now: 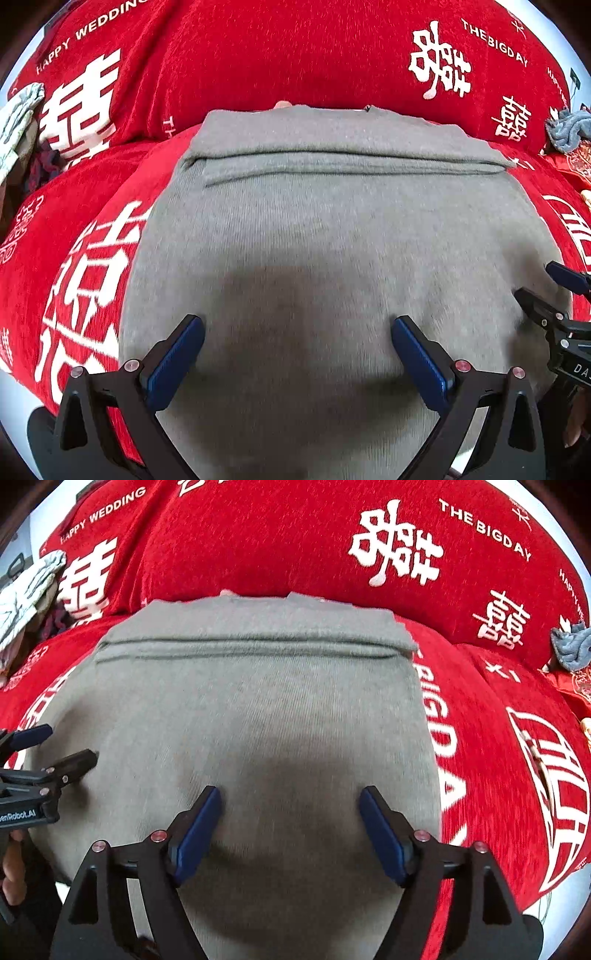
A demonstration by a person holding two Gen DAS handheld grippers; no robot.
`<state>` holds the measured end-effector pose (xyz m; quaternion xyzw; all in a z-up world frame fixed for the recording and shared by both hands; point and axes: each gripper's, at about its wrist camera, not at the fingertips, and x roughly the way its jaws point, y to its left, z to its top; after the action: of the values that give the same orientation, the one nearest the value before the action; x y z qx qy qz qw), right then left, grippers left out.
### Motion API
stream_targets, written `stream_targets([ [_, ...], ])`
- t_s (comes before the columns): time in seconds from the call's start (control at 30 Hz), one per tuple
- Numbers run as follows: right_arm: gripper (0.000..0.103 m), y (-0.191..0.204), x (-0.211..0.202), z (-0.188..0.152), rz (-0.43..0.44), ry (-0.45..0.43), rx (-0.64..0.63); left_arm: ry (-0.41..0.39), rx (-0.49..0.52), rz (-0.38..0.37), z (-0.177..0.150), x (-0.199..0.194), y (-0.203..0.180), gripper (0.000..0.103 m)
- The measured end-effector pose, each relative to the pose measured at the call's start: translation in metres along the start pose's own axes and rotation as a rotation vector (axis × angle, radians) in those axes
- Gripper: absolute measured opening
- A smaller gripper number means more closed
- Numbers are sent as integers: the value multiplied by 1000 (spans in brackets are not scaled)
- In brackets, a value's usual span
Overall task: Fold small clothes
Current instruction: 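Move both open grippers to the sweater hem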
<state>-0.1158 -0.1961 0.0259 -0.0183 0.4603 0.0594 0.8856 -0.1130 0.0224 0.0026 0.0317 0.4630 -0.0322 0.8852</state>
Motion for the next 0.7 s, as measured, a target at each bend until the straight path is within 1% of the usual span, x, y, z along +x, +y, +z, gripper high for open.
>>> stream_targets([
  [0.27, 80, 2, -11, -22, -2, 32, -24, 19, -2, -16, -18, -9, 2, 102],
  [0.47, 80, 2, -16, -34, -3, 49, -36, 34, -17, -19, -25, -12, 4, 102],
  [0.57, 80, 2, -17, -39, -7, 67, -54, 70, -17, -20, -29, -13, 3, 102],
  [0.63, 80, 1, -18, -42, 1, 101, -70, 136, 2, -14, -33, -14, 1, 102],
  [0.7, 81, -7, -23, -45, 17, 125, -57, 141, -4, -20, -36, -22, 5, 102],
])
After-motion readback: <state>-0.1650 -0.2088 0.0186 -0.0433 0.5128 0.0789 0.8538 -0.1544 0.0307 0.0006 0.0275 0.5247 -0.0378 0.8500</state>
